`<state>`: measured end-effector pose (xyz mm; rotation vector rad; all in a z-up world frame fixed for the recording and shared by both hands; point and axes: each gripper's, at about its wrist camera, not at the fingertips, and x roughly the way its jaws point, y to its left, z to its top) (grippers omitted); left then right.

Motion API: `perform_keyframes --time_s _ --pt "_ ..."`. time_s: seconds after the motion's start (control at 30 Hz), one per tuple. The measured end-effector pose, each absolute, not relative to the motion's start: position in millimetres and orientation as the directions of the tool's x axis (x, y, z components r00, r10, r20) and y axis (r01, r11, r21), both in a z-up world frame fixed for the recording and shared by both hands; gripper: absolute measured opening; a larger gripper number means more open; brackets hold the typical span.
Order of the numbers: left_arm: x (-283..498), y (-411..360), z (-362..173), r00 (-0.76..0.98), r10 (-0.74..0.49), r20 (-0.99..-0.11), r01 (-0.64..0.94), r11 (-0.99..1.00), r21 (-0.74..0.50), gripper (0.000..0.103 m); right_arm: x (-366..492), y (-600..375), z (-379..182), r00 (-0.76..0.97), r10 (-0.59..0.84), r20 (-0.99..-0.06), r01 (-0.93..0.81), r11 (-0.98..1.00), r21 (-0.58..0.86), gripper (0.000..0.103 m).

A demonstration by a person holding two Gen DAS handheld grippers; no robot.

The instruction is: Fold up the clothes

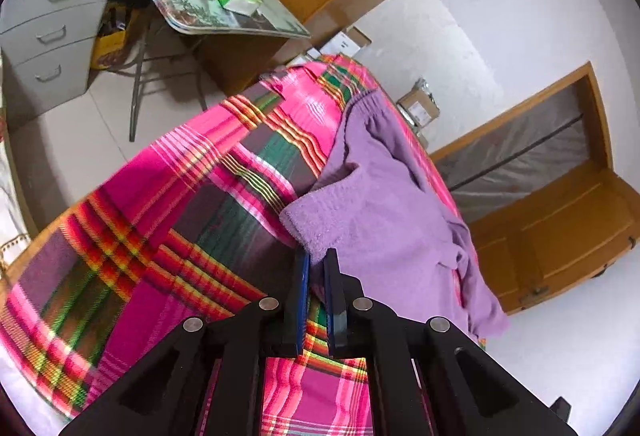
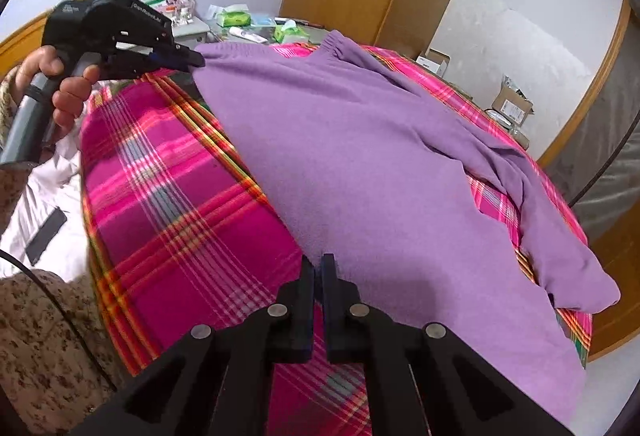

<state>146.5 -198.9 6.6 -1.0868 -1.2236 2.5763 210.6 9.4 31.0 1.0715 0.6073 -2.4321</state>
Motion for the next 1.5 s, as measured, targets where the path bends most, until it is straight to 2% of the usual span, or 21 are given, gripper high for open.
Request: perform_keyframes --time_s 0.1,0.27,0.4,0.5,0.7,0.87,1.03,1.13,1.27,1.4,1.5 --pt "157.3 -210.0 13.8 -0.773 0.273 -0.572 0.246 -0.703 -0.668 0.001 213.6 8.7 31.9 -0.613 -0.211 -0.762 0.541 -0.814 -0.21 0.003" --pt "160.4 -216.5 18.8 -0.775 0.241 -0.584 0.264 -0.716 -0.646 0.001 206.3 11.3 21.0 -0.575 -0.21 -0.791 0.547 -0.818 -0.18 0.003" --pt "153.8 -208.7 28.2 -0.775 0.234 -0.587 0.243 -0.747 -0.619 0.0 208.3 12.0 23.1 -0.571 -0.212 -0.793 0.559 -0.808 -0.187 0.006" --pt "147.7 -198.4 36.9 -0.77 0.241 -0.59 0.212 -0.777 -0.593 0.003 205.6 17.1 30.2 -0.531 -0.252 -0.809 0.576 -0.807 -0.127 0.01" --pt "129.2 -180.1 57.9 -0.747 0.254 -0.614 0.159 -0.829 -0.537 0.008 202.8 27.6 60.0 -0.46 -0.372 -0.806 0.635 -0.773 -0.006 0.011" --pt "99.3 -157.7 86.6 -0.734 0.27 -0.623 0.076 -0.879 -0.47 0.008 183.6 38.3 96.5 -0.538 -0.356 -0.764 0.621 -0.78 -0.074 0.011" --pt "42.3 -132.6 102.4 -0.676 0.31 -0.669 0.002 -0.906 -0.422 0.01 106.6 64.0 121.6 -0.587 -0.324 -0.742 0.526 -0.849 -0.045 0.011" --pt "4.0 -114.4 98.7 -0.626 0.32 -0.711 -0.044 -0.925 -0.378 0.01 40.0 84.2 118.9 -0.585 -0.285 -0.759 0.42 -0.907 0.017 0.011" --pt "-39.3 -103.0 72.7 -0.549 0.331 -0.767 -0.045 -0.929 -0.369 0.01 -32.5 97.5 94.7 -0.543 -0.232 -0.807 0.341 -0.939 0.041 0.011" --pt "-78.9 -94.4 46.8 -0.475 0.334 -0.814 -0.036 -0.932 -0.361 0.01 -75.3 94.7 65.8 -0.491 -0.201 -0.848 0.332 -0.943 0.031 0.011" --pt "-93.9 -95.4 42.6 -0.485 0.319 -0.815 -0.03 -0.937 -0.349 0.01 -97.6 86.5 55.7 -0.468 -0.209 -0.858 0.357 -0.934 0.033 0.011"
